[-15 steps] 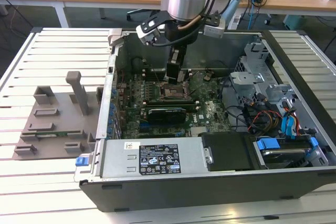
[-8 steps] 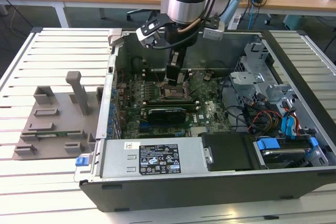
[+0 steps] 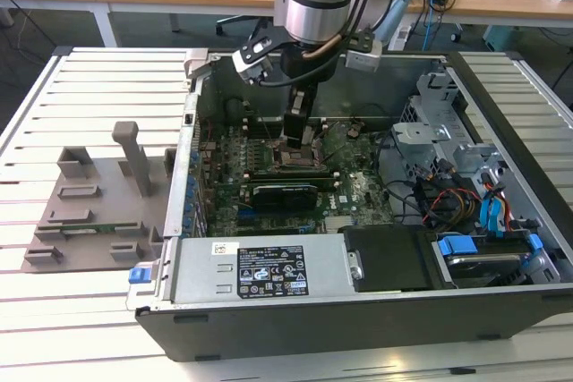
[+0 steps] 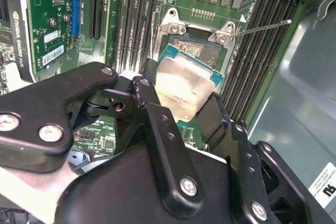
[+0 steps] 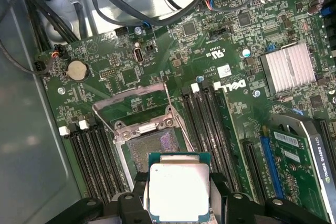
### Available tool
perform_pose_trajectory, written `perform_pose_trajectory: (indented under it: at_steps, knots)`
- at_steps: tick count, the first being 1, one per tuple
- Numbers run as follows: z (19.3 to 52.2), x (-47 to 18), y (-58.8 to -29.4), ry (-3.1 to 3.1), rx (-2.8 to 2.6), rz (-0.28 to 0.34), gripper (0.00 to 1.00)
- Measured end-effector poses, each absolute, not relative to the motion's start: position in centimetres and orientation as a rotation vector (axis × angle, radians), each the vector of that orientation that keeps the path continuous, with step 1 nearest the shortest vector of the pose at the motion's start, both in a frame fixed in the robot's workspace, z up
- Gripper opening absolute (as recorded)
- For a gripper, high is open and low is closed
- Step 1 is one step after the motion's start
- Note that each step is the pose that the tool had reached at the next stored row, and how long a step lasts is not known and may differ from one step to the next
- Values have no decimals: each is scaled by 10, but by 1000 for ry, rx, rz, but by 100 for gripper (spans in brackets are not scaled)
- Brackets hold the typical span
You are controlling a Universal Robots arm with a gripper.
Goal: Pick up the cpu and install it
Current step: 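Place the cpu into insertion slot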
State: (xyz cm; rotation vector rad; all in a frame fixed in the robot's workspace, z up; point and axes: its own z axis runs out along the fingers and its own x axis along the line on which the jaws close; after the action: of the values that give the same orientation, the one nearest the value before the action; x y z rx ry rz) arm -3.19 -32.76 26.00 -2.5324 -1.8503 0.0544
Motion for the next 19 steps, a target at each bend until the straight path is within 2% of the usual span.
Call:
perform_pose_trajectory:
  at_steps: [10,19]
  knots:
    - [253,-32,-327,-1865,-2522,55,55]
    - [249,-32,-327,-2152,-2287,56,55]
